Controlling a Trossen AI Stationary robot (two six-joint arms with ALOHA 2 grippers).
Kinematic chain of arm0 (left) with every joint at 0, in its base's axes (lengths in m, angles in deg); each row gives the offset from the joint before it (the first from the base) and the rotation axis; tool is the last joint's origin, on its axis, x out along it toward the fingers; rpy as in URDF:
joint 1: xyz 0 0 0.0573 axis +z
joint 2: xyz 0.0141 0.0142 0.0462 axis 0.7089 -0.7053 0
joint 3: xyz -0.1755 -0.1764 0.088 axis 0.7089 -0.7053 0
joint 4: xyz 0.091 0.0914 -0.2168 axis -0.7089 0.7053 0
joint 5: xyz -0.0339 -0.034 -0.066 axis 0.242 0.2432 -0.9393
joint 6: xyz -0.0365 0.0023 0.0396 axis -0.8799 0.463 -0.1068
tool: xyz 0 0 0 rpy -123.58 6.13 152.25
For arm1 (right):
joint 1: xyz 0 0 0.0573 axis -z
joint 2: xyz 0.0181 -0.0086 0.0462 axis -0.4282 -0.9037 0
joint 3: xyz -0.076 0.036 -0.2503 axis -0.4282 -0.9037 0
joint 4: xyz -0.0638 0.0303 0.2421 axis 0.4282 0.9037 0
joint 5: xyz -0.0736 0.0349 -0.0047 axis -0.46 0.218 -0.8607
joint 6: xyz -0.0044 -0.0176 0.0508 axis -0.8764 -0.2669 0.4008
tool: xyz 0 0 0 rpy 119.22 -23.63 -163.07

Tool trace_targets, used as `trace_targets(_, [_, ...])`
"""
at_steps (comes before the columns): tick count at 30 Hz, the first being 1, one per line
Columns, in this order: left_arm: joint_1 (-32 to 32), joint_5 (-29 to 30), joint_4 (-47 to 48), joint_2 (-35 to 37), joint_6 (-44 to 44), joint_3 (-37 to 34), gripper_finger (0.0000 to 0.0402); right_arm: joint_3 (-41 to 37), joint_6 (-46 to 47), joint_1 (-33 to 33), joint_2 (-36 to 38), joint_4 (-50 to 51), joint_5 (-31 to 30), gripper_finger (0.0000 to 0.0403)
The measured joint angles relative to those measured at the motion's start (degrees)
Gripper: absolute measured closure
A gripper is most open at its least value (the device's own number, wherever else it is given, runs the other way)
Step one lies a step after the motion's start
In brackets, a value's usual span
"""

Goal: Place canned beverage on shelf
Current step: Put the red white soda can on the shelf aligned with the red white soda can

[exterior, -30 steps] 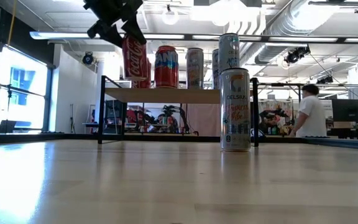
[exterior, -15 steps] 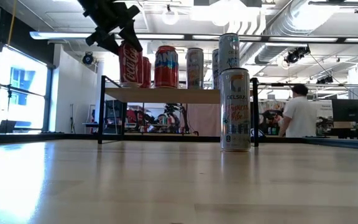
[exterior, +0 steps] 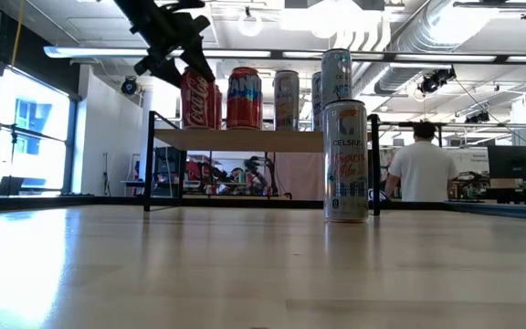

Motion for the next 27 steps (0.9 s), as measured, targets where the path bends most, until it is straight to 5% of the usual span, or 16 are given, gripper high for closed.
trace_targets(16, [0.5, -0.8, -0.3, -0.1, 1.9, 0.0, 0.0146, 0.0, 0.0, 0.0, 0.0, 0.0, 0.0, 0.0064])
trace_targets(27, [0.5, -1.0, 0.4, -0.2, 3.6, 0.8, 0.0103, 0.0, 0.0, 0.0, 0.0, 0.0, 0.0, 0.0064])
